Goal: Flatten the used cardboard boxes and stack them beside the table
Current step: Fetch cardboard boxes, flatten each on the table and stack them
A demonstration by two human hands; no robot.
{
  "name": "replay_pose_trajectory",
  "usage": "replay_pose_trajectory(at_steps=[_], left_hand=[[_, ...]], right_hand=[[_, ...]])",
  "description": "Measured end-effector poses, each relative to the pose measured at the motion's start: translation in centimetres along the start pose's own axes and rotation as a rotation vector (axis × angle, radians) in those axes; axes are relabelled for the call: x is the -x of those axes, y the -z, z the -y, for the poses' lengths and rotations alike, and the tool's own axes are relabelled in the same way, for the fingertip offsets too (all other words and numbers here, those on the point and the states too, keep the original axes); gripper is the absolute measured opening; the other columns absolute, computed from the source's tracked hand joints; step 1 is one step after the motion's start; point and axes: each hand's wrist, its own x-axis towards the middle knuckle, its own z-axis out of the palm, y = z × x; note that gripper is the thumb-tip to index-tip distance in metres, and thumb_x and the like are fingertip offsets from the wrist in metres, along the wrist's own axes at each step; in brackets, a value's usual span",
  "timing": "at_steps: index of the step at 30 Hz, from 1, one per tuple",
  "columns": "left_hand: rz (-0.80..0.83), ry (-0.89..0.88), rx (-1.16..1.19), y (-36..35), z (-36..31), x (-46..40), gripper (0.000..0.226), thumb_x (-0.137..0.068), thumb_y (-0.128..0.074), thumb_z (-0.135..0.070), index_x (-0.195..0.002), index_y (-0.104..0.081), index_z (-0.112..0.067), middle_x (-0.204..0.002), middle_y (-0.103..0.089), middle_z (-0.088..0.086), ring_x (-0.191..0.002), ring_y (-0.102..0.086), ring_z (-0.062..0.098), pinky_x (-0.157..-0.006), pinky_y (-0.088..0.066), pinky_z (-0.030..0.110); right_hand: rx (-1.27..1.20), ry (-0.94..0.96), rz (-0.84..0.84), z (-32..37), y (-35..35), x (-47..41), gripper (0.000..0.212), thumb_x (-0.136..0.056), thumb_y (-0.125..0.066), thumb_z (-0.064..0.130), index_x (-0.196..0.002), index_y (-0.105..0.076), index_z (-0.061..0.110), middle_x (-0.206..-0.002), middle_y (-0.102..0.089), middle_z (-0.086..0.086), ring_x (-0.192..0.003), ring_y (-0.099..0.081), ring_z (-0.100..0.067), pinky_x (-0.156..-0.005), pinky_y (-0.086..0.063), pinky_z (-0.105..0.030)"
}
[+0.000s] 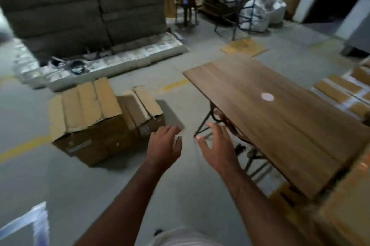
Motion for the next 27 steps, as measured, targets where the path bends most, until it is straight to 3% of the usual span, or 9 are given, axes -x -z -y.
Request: replay_pose_trajectory(at_steps=[6,9,12,20,23,27], left_hand=[[-0.185,0.300,-0.057,7.1,11.2,3.3,0.014,-0.090,-0.062,-0.025,-0.102,-0.067,-0.022,-0.099,-0.069,-0.002,-0.092,-0.062,0.022,-0.076,-0.052,0.043],[-0.259,0.428,-0.076,9.2,15.1,4.3,0.013,-0.090,-0.067,-0.020,-0.103,-0.067,-0.021,-0.098,-0.068,-0.002,-0.093,-0.062,0.021,-0.077,-0.051,0.041],[-0.293,0.508,-0.077,10.0,18.1,4.1,0.014,-0.091,-0.067,-0.020,-0.104,-0.068,-0.021,-0.098,-0.068,-0.003,-0.092,-0.061,0.018,-0.078,-0.052,0.040],[-0.242,0.637,-0.069,8.5,28.6,-1.9,0.017,-0.091,-0.061,-0.028,-0.106,-0.067,-0.020,-0.097,-0.067,-0.003,-0.089,-0.059,0.016,-0.078,-0.054,0.043],[-0.226,0.706,-0.063,7.0,34.6,-6.3,0.018,-0.092,-0.066,-0.024,-0.109,-0.067,-0.019,-0.102,-0.066,-0.003,-0.092,-0.057,0.012,-0.080,-0.053,0.034],[-0.140,0.875,-0.039,4.1,43.8,-12.3,0.024,-0.092,-0.068,-0.021,-0.115,-0.066,-0.013,-0.110,-0.065,0.002,-0.099,-0.059,0.017,-0.080,-0.047,0.028]], right_hand=[[-0.018,0.218,0.224,9.3,-10.4,-4.5,0.067,-0.091,-0.048,0.059,-0.132,-0.060,0.007,-0.129,-0.062,-0.013,-0.121,-0.058,-0.030,-0.101,-0.046,-0.037],[-0.017,0.250,0.312,12.7,-14.2,-6.3,0.049,-0.094,-0.068,0.040,-0.131,-0.061,0.007,-0.127,-0.062,-0.012,-0.119,-0.059,-0.029,-0.095,-0.041,-0.028],[-0.006,0.282,0.383,14.3,-17.4,-8.5,0.045,-0.094,-0.072,0.032,-0.132,-0.061,0.010,-0.128,-0.062,-0.010,-0.118,-0.059,-0.026,-0.092,-0.037,-0.024],[-0.023,0.214,0.518,14.7,-27.0,-17.8,0.044,-0.096,-0.069,0.035,-0.134,-0.057,0.015,-0.134,-0.058,-0.006,-0.122,-0.056,-0.022,-0.093,-0.041,-0.028],[-0.030,0.206,0.550,14.8,-32.1,-24.0,0.044,-0.096,-0.068,0.033,-0.135,-0.057,0.015,-0.135,-0.057,-0.004,-0.118,-0.051,-0.013,-0.092,-0.040,-0.026],[-0.001,0.146,0.652,14.5,-41.0,-33.0,0.044,-0.097,-0.067,0.032,-0.136,-0.055,0.016,-0.137,-0.056,-0.004,-0.123,-0.053,-0.019,-0.093,-0.040,-0.027]])
